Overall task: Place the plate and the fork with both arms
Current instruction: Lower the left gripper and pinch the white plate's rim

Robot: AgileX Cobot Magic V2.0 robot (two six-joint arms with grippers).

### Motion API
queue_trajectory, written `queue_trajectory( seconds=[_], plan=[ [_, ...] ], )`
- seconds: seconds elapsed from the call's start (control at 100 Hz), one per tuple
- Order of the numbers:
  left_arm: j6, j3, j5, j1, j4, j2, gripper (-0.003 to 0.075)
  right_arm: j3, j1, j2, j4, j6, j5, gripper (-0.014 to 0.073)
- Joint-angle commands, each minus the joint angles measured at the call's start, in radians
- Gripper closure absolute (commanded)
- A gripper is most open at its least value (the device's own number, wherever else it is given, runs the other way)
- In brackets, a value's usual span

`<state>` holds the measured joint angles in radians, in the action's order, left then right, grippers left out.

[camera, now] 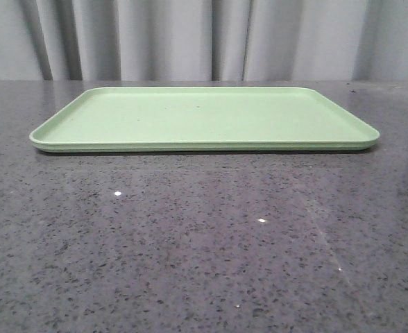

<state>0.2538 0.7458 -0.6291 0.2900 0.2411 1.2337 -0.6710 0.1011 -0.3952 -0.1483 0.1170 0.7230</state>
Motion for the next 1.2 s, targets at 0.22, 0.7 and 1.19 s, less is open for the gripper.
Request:
queue_trajectory(
  seconds=[0.22, 0.7, 1.19],
  plan=[
    [0.013, 0.028, 0.023, 0.002, 0.003, -0.018, 0.0496, -0.035, -0.004, -0.015, -0.005, 0.001, -0.080, 0.0155],
    [0.013, 0.028, -0.014, 0.002, 0.003, -0.018, 0.0741, -0.035, -0.004, -0.015, -0.005, 0.001, -0.080, 0.0155],
    [0.013, 0.028, -0.010, 0.034, -0.114, -0.155, 0.0740, -0.035, -0.004, -0.015, -0.005, 0.001, -0.080, 0.0155]
  ],
)
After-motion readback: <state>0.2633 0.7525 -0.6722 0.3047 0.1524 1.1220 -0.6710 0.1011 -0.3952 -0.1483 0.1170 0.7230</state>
